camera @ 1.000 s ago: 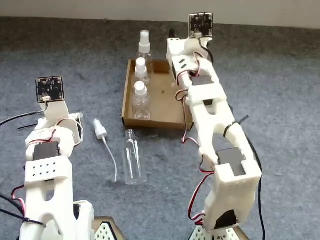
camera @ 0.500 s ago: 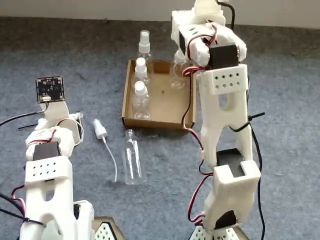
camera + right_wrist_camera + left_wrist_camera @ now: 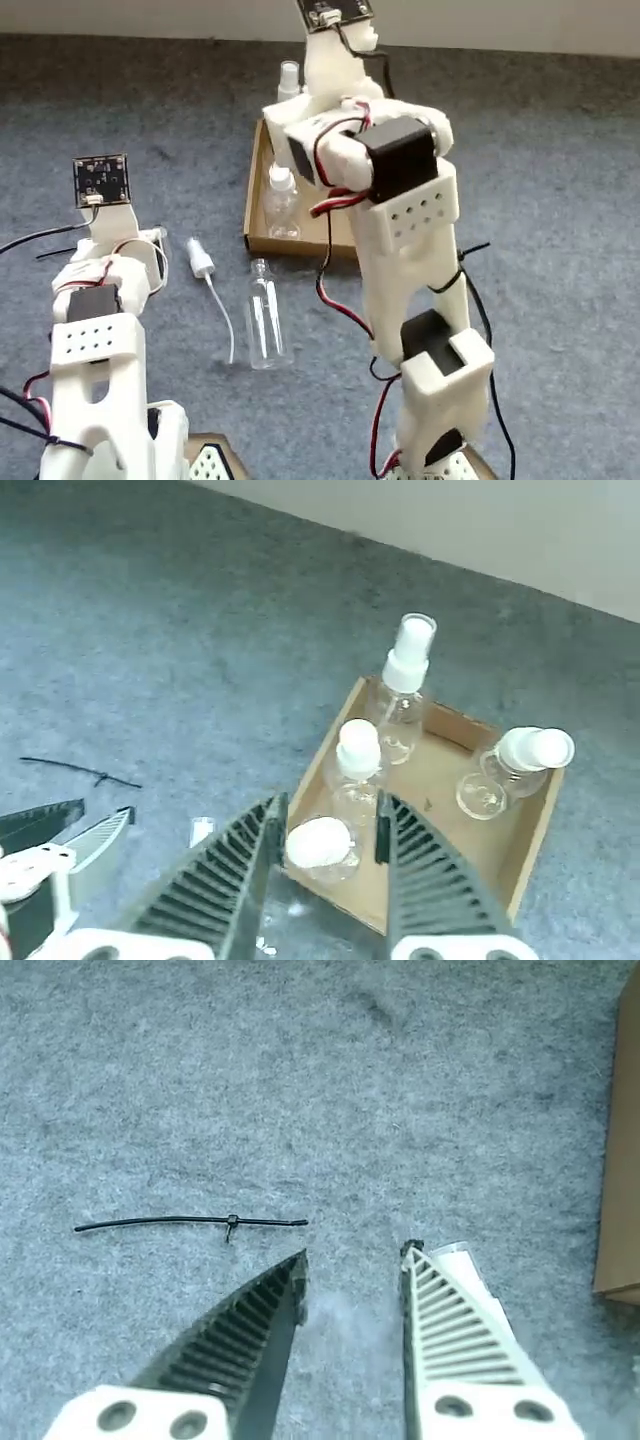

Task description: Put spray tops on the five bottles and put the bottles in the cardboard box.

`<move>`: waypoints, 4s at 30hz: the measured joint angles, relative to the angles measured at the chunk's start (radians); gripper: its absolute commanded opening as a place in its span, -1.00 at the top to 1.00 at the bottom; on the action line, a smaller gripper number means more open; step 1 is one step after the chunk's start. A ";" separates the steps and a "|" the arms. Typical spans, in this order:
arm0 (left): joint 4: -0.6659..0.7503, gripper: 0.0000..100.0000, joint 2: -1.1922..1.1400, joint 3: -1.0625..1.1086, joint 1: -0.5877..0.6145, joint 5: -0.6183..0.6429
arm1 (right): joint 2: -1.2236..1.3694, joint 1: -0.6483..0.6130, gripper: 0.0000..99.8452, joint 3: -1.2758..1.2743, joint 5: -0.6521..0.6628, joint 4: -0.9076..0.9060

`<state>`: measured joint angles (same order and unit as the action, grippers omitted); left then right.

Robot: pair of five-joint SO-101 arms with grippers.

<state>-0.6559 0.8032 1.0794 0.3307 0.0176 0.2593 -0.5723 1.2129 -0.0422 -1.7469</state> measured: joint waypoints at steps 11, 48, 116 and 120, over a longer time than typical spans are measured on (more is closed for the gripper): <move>0.000 0.71 0.000 0.000 0.000 0.000 | -0.489 -0.181 0.82 -0.879 0.000 0.043; 0.121 0.71 0.000 0.058 0.000 0.000 | -0.390 -0.232 0.29 -1.649 -0.121 0.674; 0.121 0.71 0.000 0.060 0.000 0.000 | -0.723 0.760 0.99 -1.789 0.549 0.420; 0.121 0.71 0.000 0.072 0.000 0.000 | -0.572 0.809 0.96 -1.890 0.555 0.571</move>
<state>-0.5347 0.8032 1.1515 0.3307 0.0176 -0.3130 0.2363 -0.6774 0.5132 -1.1761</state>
